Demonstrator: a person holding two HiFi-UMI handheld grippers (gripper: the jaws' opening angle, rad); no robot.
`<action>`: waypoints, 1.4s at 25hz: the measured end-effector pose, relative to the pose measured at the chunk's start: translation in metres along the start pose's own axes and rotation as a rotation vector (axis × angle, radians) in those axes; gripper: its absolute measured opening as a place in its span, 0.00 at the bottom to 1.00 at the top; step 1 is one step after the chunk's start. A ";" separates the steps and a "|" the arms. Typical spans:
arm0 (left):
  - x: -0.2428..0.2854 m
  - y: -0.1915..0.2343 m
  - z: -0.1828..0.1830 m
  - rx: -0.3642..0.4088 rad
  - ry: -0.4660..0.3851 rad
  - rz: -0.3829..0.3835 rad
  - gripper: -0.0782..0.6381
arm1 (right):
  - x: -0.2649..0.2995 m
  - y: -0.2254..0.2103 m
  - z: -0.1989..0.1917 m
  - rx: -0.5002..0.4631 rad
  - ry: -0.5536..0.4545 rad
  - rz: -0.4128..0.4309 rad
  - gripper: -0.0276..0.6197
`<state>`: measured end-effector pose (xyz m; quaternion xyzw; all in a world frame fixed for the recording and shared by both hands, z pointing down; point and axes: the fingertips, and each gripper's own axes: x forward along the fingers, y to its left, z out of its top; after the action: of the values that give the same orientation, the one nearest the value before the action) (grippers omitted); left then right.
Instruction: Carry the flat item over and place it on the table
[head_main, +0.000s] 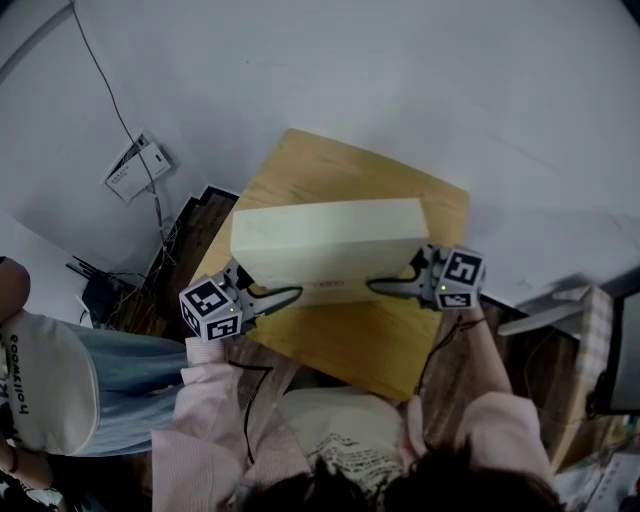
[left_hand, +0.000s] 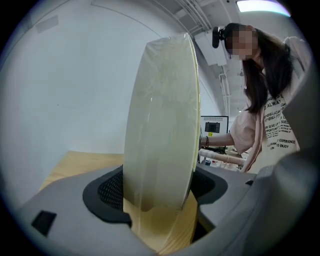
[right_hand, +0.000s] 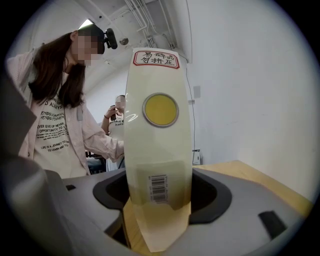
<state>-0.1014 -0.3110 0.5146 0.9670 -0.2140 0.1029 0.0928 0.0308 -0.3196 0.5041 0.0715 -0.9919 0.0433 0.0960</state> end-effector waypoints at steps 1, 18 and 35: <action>0.000 0.000 0.000 0.001 0.002 0.007 0.63 | 0.000 0.000 0.000 0.003 0.001 -0.004 0.55; -0.007 -0.003 -0.002 -0.049 0.022 0.084 0.67 | -0.001 0.001 -0.002 0.073 0.027 -0.073 0.59; -0.032 -0.006 -0.001 -0.150 -0.016 0.155 0.70 | -0.014 0.004 0.004 0.208 0.005 -0.136 0.66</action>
<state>-0.1270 -0.2931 0.5072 0.9387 -0.2958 0.0856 0.1549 0.0432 -0.3140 0.4973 0.1480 -0.9746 0.1395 0.0933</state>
